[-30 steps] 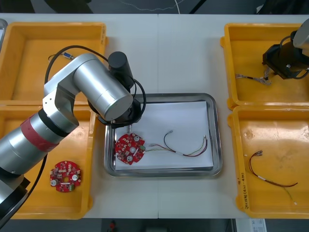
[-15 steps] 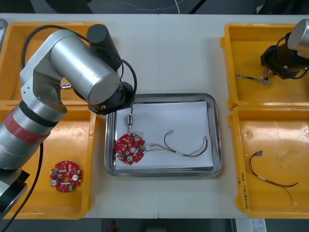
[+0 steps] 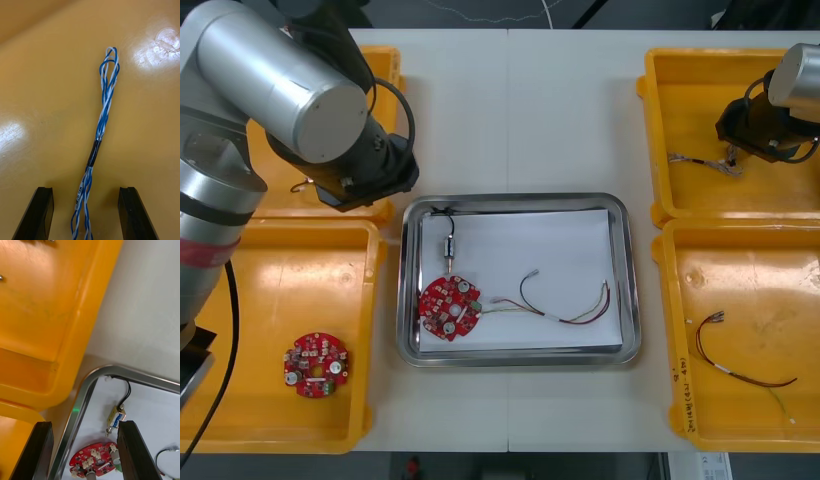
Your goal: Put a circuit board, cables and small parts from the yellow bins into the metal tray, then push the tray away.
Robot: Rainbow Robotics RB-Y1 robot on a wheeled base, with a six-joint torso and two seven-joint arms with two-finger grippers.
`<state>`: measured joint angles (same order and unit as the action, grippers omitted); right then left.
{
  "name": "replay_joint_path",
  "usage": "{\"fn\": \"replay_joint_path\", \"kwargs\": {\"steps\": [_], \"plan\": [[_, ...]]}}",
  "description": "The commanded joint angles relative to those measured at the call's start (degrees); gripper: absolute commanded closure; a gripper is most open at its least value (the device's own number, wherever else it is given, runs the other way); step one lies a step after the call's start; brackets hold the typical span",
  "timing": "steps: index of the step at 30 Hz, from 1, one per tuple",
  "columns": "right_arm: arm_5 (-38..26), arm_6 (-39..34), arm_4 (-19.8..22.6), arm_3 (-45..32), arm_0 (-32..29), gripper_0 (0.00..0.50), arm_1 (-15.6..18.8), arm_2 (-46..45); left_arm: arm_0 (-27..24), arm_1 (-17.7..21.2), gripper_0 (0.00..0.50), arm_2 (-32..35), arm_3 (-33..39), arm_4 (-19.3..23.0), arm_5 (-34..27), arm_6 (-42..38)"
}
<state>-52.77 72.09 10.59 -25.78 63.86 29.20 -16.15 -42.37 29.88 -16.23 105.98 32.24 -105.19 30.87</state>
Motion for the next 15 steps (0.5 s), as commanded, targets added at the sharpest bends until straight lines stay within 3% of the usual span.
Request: {"fn": "replay_joint_path", "kwargs": {"steps": [1,3,4,10,15], "plan": [[0.0,-0.5,-0.1,0.6,-3.0,0.037,-2.0,0.9,-2.6,3.5,0.0,4.0,2.0,0.6,-0.6,-2.1],[0.2,-0.3,0.0,0.6,-3.3,0.151,-2.0,0.9,-2.6,4.1,0.0,5.6,1.9,0.6,-0.7,-2.2],[0.1,-0.1,0.0,0.6,-3.4,0.245,-2.0,0.9,-2.6,4.6,0.0,6.4,1.9,0.6,-0.7,-2.2],[0.1,0.2,0.0,0.6,-3.5,0.485,-2.0,0.8,-3.7,6.9,0.0,8.4,-1.2,0.5,-0.8,-2.0],[0.2,0.2,-0.4,0.0,-3.4,0.5,-1.8,-0.2,-6.1,8.3,0.0,8.6,-6.8,-0.3,-0.4,-1.8]]}}
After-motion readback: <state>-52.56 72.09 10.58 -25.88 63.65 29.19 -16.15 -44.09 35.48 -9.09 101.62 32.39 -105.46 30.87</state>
